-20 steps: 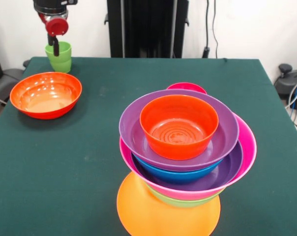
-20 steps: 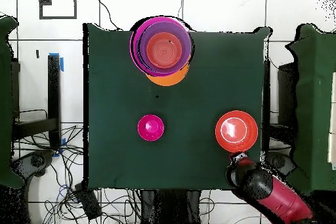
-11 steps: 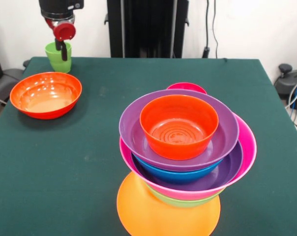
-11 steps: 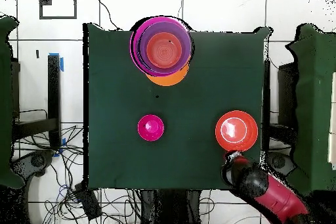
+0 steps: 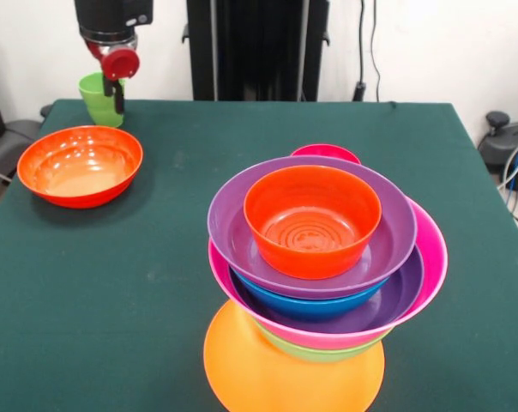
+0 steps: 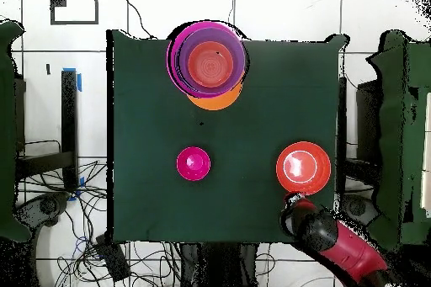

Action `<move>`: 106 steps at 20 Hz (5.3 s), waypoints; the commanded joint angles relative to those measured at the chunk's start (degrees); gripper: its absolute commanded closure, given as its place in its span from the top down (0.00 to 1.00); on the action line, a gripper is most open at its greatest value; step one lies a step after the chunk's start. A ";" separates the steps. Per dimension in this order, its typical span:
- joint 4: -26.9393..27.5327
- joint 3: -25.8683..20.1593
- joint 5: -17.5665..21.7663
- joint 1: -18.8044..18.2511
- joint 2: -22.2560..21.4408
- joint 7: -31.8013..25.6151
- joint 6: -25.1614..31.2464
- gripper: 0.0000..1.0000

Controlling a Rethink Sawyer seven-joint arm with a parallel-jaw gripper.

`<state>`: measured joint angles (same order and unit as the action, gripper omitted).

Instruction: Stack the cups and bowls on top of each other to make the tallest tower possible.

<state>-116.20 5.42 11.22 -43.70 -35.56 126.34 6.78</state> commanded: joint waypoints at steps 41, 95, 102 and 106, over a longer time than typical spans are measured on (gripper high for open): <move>-4.24 -3.47 6.21 0.21 0.59 2.91 -2.14 0.00; 5.39 -5.31 14.95 -10.84 8.30 -0.11 -5.82 1.00; 5.72 -4.51 15.56 -10.80 7.73 1.97 -7.06 0.00; 5.08 -4.79 14.41 -10.22 6.38 2.71 -5.89 0.00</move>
<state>-116.85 5.71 24.65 -55.58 -29.09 126.34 3.96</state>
